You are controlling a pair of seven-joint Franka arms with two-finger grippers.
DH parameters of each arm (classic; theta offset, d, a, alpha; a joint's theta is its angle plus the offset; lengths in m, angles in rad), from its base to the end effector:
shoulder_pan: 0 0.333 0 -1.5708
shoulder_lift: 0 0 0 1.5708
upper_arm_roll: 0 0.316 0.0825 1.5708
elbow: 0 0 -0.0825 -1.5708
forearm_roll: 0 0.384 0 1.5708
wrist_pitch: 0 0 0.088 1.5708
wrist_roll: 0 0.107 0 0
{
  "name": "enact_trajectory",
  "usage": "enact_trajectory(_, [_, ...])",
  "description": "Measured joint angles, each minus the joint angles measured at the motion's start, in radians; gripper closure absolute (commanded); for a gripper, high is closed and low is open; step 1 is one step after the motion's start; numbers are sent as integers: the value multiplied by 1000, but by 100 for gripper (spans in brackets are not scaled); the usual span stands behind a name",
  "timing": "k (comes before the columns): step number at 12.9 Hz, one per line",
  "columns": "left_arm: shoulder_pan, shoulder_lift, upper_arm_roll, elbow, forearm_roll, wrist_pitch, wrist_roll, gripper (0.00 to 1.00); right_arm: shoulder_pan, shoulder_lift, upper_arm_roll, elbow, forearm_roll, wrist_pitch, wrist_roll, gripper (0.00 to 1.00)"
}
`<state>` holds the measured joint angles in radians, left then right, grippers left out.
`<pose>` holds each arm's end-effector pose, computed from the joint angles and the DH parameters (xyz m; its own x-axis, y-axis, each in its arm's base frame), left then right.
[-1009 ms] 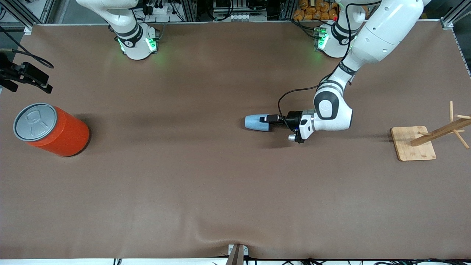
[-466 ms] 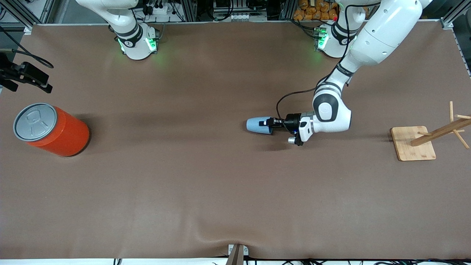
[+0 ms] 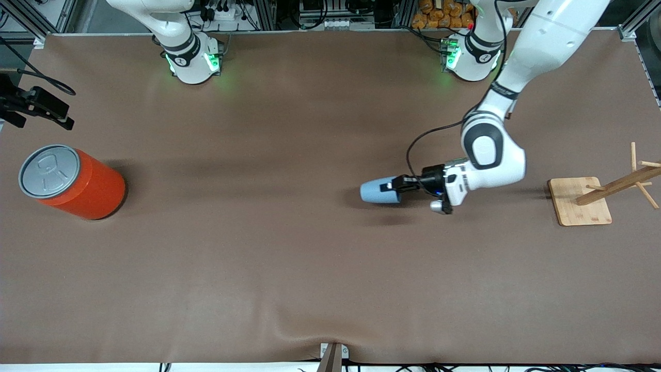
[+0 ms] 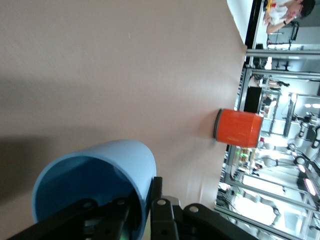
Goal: Flip cup
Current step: 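Drag the cup with the left gripper toward the wooden stand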
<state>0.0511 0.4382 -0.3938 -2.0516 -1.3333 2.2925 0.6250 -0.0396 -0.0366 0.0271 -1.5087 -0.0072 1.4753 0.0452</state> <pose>0.5501 -0.2146 0.2394 0.9925 0.0742 -0.0969 0.1210 -0.4919 0.8622 0.5332 -0.0072 0.6650 0.9983 -0.0584 0.0036 -0.0584 -0.9983 0.0080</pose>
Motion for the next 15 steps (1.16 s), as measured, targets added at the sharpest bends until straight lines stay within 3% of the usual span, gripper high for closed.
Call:
enact_trajectory(6, [165, -98, 5, 15, 498, 0, -236, 100, -1, 0, -1, 0, 0, -2, -35, 0])
enact_trajectory(12, [220, -149, 4, 23, 1186, -1, -582, 100, -1, 0, -4, 0, 0, -8, -35, 0])
enact_trajectory(15, [215, -149, -3, 6, 1344, 4, -715, 100, -1, 0, -4, 0, 0, -10, -35, 0])
